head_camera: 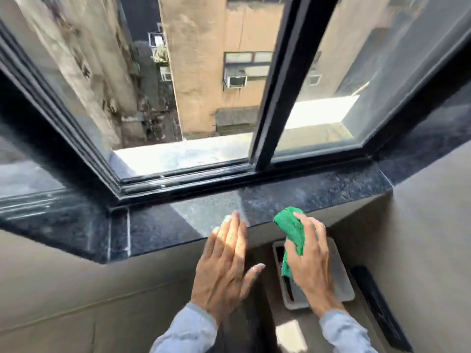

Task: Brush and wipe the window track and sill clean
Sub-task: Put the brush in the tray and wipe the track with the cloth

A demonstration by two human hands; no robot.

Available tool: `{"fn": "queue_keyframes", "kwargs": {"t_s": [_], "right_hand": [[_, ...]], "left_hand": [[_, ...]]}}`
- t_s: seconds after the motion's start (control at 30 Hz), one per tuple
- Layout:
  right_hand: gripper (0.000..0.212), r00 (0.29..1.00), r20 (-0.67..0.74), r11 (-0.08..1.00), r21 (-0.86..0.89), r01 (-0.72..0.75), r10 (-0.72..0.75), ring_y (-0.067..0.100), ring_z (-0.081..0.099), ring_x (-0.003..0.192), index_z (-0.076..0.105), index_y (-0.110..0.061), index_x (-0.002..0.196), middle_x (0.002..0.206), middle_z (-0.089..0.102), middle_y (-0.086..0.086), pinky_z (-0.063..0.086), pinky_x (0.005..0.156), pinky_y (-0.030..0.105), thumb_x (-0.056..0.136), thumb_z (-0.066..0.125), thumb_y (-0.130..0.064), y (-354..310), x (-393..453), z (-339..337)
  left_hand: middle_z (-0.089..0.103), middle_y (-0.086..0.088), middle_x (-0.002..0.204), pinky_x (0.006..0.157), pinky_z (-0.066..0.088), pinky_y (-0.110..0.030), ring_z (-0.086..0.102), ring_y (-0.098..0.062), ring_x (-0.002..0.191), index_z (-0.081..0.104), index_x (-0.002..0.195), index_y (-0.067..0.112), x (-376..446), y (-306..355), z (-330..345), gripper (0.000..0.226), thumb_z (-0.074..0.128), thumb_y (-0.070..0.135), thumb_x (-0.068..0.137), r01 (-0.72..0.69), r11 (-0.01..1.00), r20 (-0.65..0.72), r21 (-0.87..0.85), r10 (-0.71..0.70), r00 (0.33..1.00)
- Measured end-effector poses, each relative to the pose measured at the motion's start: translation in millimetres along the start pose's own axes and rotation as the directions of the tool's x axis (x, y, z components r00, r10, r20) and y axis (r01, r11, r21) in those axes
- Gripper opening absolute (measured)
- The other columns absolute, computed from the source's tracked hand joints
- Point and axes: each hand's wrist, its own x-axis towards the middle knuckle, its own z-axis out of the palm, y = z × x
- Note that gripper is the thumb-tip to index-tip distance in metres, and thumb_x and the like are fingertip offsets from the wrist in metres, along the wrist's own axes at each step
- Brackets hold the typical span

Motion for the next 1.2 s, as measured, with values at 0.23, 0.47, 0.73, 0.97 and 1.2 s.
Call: {"fn": "queue_keyframes", "kwargs": {"t_s": [0.23,0.47,0.73,0.97,1.2], "right_hand": [[0.062,0.979,0.092,0.977,-0.092,0.192,-0.184,0.03,0.062,0.117,0.051,-0.033,0.142,0.134,0.053,0.002,0.058,0.096,0.045,0.085,0.07,-0.016,-118.3,65.1,58.0],[0.052,0.912,0.295,0.867,-0.325,0.377,-0.286,0.032,0.057,0.113,0.061,-0.034,0.128,0.122,0.057,0.007,0.048,0.1,0.045,0.09,0.047,-0.067,-166.4,116.6,146.2],[0.052,0.668,0.535,0.593,-0.339,0.73,-0.517,0.031,0.031,0.154,0.042,-0.03,0.153,0.164,0.038,0.014,0.026,0.125,0.049,0.105,0.029,-0.045,-154.3,129.4,177.0],[0.049,0.699,0.513,0.543,-0.443,0.713,-0.498,0.031,0.039,0.151,0.045,-0.028,0.151,0.157,0.049,0.012,0.025,0.125,0.054,0.105,0.033,-0.04,-135.5,137.6,172.9],[0.05,0.721,0.541,0.374,-0.62,0.69,-0.434,0.037,0.04,0.149,0.045,-0.016,0.149,0.152,0.049,0.021,0.028,0.125,0.053,0.102,0.042,-0.032,-84.1,179.1,123.5]], "left_hand": [[0.029,-0.026,0.169,0.131,0.014,-0.044,0.03,-0.038,0.157,0.03,0.158,-0.009,-6.1,-144.0,-28.7,0.083,0.02,0.058,0.11,0.262,0.953,0.018,0.156,-0.267,0.963],[0.031,-0.026,0.168,0.124,0.029,-0.05,0.039,-0.039,0.153,0.035,0.156,-0.009,-25.4,-191.5,12.7,0.081,0.021,0.055,0.109,0.321,0.931,0.037,0.172,-0.332,0.943],[0.027,-0.024,0.171,0.127,0.026,-0.051,0.029,-0.035,0.158,0.03,0.16,-0.006,-15.8,-192.8,16.6,0.077,0.037,0.046,0.103,0.295,0.943,0.048,0.154,-0.306,0.951],[0.022,-0.023,0.172,0.129,0.024,-0.052,0.024,-0.036,0.16,0.025,0.161,-0.006,-14.0,-192.7,21.3,0.078,0.034,0.046,0.104,0.292,0.944,0.06,0.151,-0.304,0.951],[0.025,-0.025,0.171,0.128,0.027,-0.052,0.028,-0.037,0.158,0.028,0.16,-0.007,-12.8,-189.5,18.6,0.077,0.033,0.046,0.105,0.304,0.938,0.054,0.168,-0.317,0.947]]}}
